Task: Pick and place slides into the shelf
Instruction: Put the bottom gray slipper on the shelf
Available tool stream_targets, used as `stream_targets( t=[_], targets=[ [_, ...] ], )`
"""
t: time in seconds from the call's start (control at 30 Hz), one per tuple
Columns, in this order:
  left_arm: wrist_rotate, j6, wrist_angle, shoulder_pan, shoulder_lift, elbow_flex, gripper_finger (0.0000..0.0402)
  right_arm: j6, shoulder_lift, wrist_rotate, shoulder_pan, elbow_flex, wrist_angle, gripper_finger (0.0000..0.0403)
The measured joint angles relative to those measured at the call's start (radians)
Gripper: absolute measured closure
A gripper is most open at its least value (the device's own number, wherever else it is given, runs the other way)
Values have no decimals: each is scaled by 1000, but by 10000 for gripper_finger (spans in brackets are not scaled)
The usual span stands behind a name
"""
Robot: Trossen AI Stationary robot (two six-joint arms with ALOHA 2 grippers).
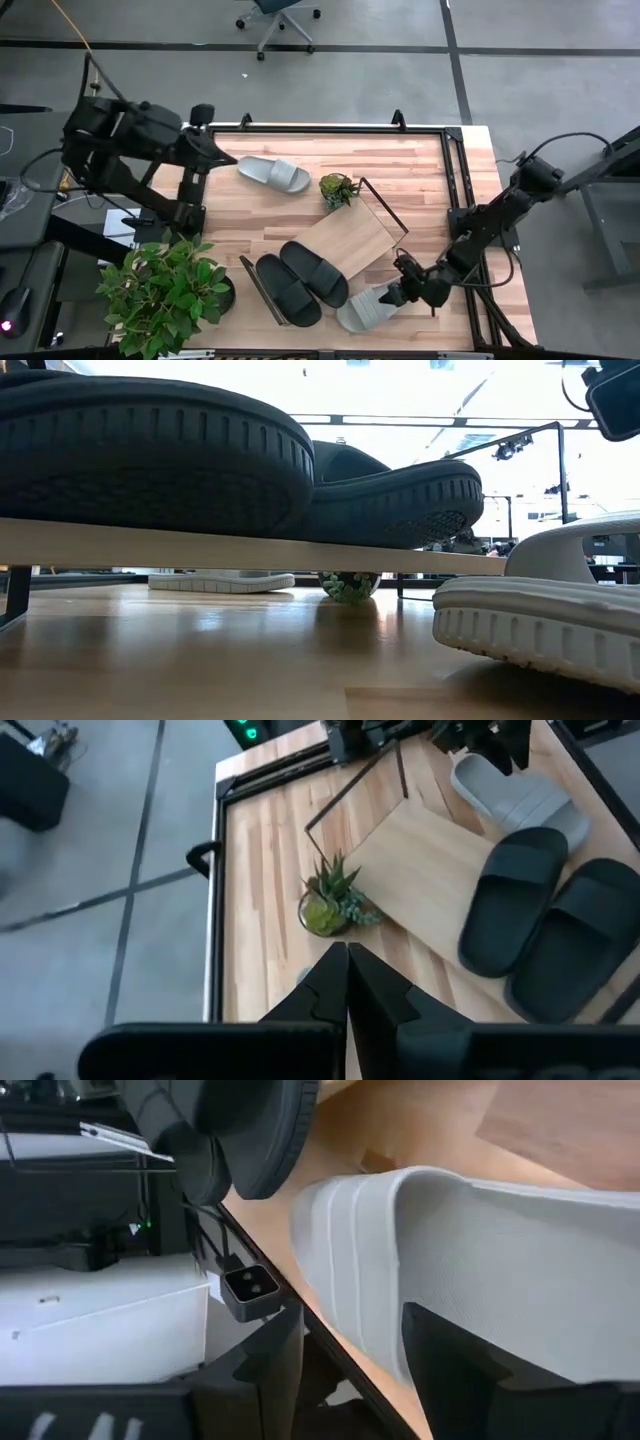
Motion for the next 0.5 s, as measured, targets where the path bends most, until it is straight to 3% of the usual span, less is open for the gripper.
stream_targets(
  t=[0.23, 0.5],
  targets=[
    [-76, -138, 3, -74, -118, -215, 401, 11, 86, -17, -3, 0, 80, 227],
    [-72, -230, 40, -82, -193, -425, 401, 11, 154, -20, -5, 0, 183, 226]
  ],
)
